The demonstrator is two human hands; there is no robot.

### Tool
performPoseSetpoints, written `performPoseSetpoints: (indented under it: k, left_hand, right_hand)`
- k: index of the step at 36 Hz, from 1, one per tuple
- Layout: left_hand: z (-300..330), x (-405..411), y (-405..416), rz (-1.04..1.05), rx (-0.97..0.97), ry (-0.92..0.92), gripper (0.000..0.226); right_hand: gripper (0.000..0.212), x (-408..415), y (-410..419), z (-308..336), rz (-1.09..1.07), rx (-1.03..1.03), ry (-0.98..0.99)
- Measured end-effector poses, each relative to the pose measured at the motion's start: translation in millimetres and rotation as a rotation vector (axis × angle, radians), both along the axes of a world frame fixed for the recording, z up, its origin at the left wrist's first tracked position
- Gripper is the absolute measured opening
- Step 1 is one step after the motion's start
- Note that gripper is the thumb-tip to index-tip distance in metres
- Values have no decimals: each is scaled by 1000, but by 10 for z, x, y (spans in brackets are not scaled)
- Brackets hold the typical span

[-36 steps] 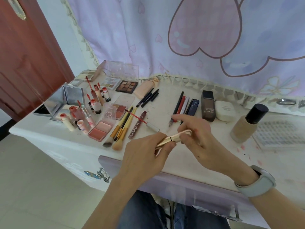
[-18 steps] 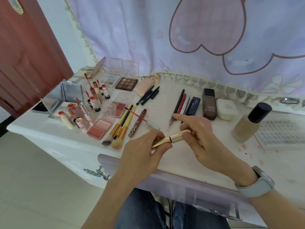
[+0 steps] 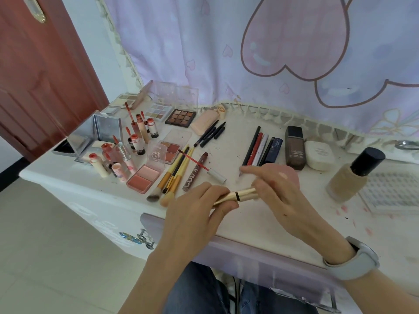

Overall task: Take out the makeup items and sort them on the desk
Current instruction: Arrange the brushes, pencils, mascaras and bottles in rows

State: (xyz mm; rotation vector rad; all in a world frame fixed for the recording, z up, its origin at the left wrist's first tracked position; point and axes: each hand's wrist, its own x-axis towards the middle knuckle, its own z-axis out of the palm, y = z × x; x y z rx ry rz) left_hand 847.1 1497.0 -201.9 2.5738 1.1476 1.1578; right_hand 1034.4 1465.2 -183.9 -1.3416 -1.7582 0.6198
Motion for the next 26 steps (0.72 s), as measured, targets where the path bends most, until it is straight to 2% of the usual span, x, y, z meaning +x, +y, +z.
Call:
performPoseSetpoints:
  k: [3, 5, 8, 12, 16, 21, 26]
  left_hand:
    - [10, 46, -31, -8, 30, 4, 48]
    - [16, 64, -31, -21, 30, -18, 48]
    - [-5, 17, 17, -14, 2, -48, 54]
    - [-63, -82, 69, 7, -68, -97, 53]
    - [-78, -81, 60, -10, -83, -102, 50]
    - [-32, -135, 69, 13, -145, -176, 57]
    - [-35, -95, 63, 22, -159, -165, 40]
  right_hand:
    - [38, -72, 52, -12, -88, -68, 111]
    - [32, -82, 81, -20, -131, 21, 80]
    - [21, 9, 77, -23, -39, 102, -16]
    - [36, 137, 53, 22, 101, 47, -83]
    - [21, 114, 50, 3, 86, 72, -64]
    - [20, 250, 71, 8, 29, 49, 3]
    - [15, 195, 108, -30, -66, 72, 22]
